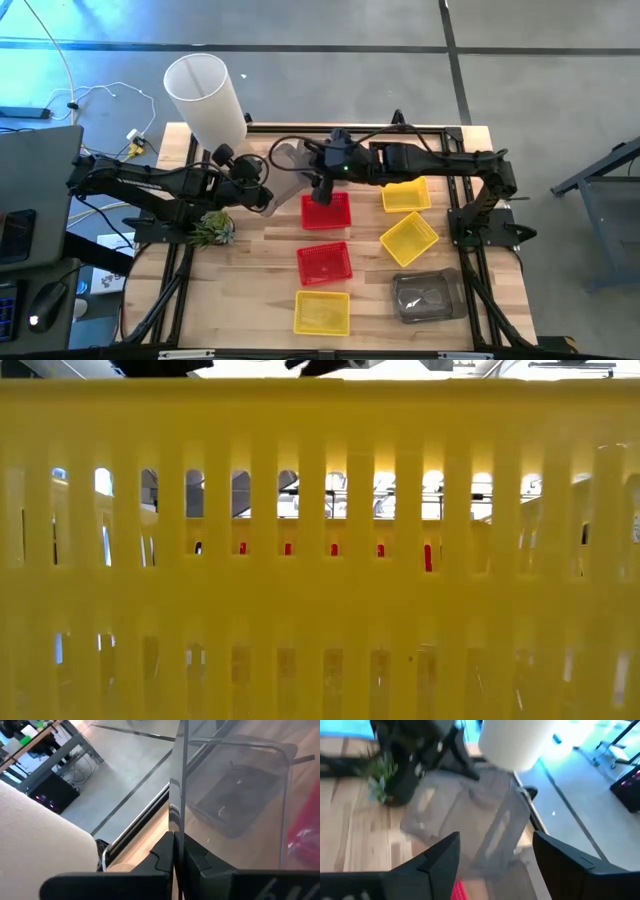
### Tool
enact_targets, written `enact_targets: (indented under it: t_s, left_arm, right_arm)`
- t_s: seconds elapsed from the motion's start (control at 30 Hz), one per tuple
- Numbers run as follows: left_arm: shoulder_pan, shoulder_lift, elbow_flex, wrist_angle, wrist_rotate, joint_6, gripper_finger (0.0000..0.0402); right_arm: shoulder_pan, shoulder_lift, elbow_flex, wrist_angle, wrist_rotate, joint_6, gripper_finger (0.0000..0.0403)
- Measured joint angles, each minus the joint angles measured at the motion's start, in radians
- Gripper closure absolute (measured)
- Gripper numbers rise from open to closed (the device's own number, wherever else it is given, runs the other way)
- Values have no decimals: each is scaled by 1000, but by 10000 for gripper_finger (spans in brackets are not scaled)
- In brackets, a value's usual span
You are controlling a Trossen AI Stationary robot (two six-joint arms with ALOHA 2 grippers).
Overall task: Stack baskets by color
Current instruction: Stack the bottom left black basket on the top black basket
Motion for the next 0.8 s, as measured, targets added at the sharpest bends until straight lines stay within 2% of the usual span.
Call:
enact_targets:
  t_s: [0.23, 0.8]
  left_arm:
    - [-1, 0, 0, 1, -17, 3, 401]
    - [-3, 0, 0, 10, -2, 44, 401]
  right_arm:
    - [0, 43, 1, 101, 17, 9, 167]
    - [-5, 142, 0, 120, 122, 12, 171]
